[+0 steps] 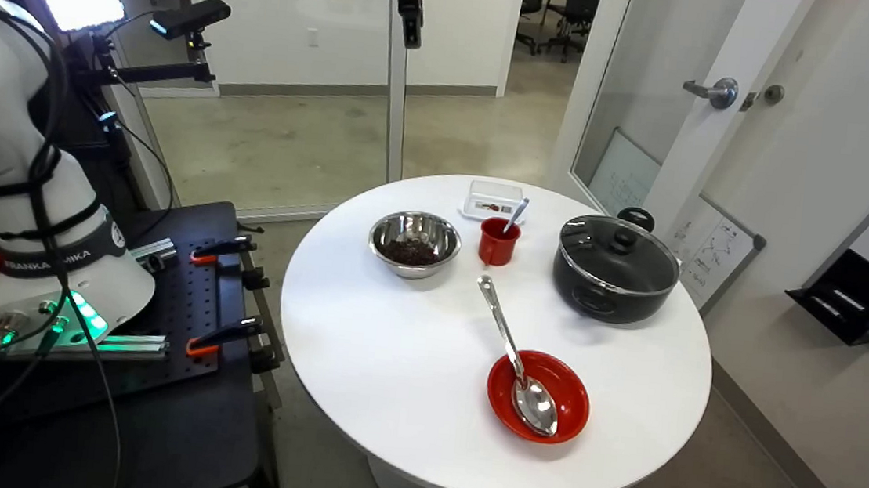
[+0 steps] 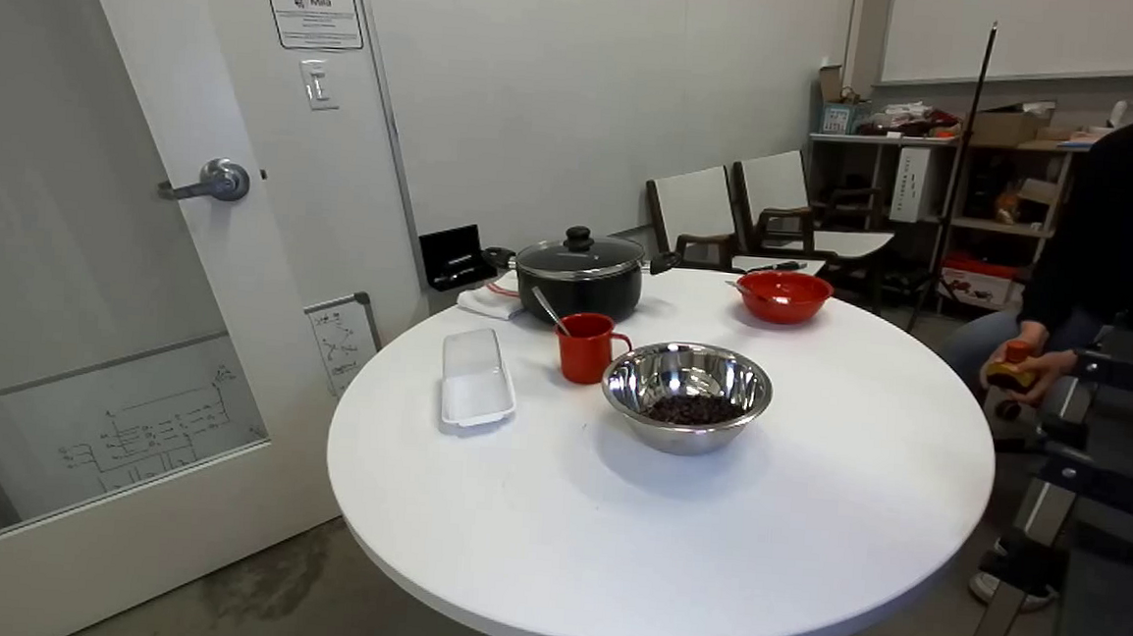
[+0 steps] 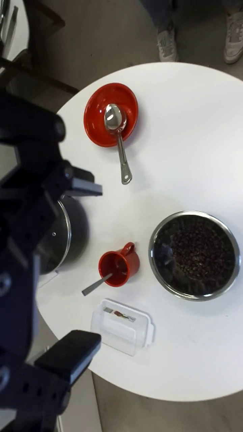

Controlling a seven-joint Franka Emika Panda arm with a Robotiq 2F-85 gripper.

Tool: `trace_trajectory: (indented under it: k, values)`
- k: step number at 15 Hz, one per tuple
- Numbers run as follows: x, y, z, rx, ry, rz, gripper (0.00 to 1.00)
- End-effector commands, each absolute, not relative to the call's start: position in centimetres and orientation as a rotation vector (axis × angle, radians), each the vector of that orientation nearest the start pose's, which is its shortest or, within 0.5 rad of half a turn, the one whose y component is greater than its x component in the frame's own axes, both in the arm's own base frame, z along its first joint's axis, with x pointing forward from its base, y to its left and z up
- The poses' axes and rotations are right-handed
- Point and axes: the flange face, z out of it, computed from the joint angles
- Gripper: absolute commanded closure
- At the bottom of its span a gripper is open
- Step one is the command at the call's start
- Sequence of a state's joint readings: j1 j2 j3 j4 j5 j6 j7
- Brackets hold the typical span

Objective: Pick the spoon in the red bowl and stir the contents in the silver bowl, then put the spoon back in the red bowl

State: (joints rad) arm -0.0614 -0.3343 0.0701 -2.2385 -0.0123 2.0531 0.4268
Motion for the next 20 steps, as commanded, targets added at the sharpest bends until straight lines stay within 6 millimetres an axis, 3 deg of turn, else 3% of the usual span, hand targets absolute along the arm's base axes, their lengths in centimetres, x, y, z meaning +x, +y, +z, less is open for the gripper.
trace_trajectory:
  k: [1, 6, 8, 9, 14, 20]
  values:
    - [50.2, 0.5, 48.9, -3.059, 0.944, -0.237, 0.0]
    - [52.2, -2.1, 44.8, -3.021, 1.368, -0.101, 0.0]
    - [52.8, -1.8, 42.9, -3.023, 1.521, -0.064, 0.0]
    - [52.9, -0.8, 41.6, -3.107, 1.524, -0.054, 0.0]
    - [53.7, 3.0, 35.9, -3.458, 1.324, 0.059, 0.0]
    - [55.6, 5.2, 31.4, -3.826, 0.87, -0.171, 0.0]
